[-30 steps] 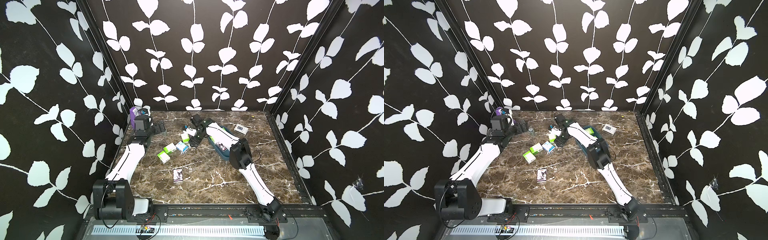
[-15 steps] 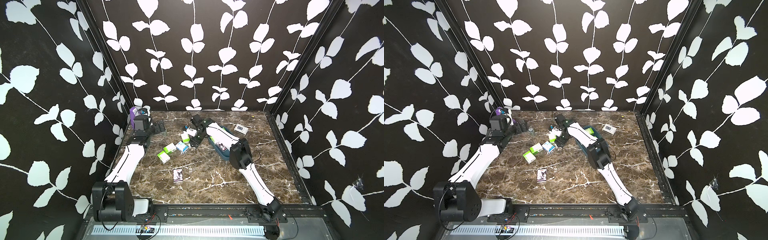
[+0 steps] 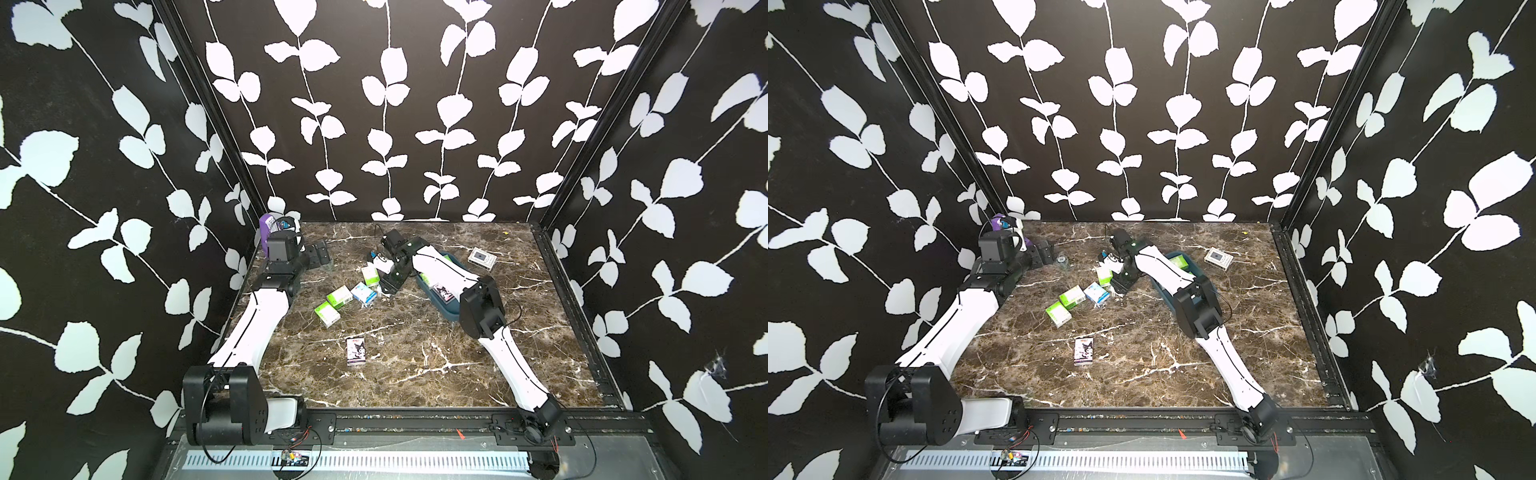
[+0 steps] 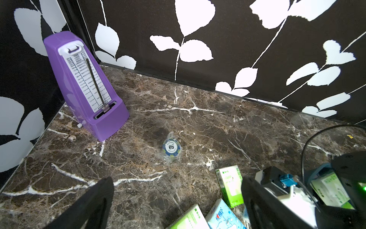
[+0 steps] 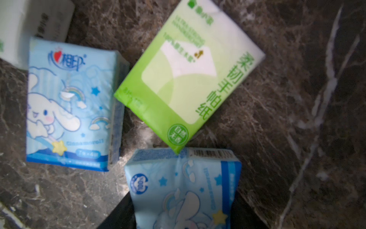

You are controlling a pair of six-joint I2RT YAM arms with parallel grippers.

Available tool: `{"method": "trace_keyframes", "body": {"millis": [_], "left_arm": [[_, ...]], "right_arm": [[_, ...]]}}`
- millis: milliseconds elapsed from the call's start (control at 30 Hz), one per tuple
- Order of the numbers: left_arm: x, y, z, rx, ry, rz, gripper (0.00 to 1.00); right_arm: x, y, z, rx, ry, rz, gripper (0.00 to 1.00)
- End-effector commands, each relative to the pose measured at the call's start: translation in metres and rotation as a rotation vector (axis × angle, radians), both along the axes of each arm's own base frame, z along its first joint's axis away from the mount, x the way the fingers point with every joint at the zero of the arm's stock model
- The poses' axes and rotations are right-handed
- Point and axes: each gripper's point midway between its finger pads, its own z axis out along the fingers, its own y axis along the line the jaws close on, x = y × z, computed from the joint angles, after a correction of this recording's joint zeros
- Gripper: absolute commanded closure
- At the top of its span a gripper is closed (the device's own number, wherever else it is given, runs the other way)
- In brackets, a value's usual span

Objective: Put the pocket tissues into the storage box
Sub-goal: Pick up the pocket tissues from the center of the board, then place the pocket tissues in the storage box.

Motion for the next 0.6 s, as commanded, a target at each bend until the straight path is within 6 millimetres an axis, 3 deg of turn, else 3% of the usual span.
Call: {"method": "trace_keyframes", "body": {"millis": [0, 133, 267, 433, 567], "left_arm": [[-0.004, 0.001, 0.011, 0.004, -0.026, -0.002, 0.01], [-0.002, 0.0, 0.01, -0.006, -0.026, -0.006, 0.01], [0.001, -0.003, 0.008, -0.017, -0.024, -0.017, 0.01], [0.003, -0.005, 0.006, -0.033, -0.025, -0.02, 0.01], [0.003, -0.005, 0.004, -0.039, -0.023, -0.021, 0.01]], "right_arm": [[0.01, 0.001, 0.06, 0.124, -0.058, -0.075, 0.41], [0.024, -0.018, 0.108, 0.267, -0.095, -0.185, 0.42], [0.029, -0.06, 0.135, 0.322, -0.124, -0.304, 0.43], [0.025, -0.11, 0.131, 0.294, -0.081, -0.441, 0.43], [0.018, -0.122, 0.119, 0.255, -0.01, -0.475, 0.43]]}}
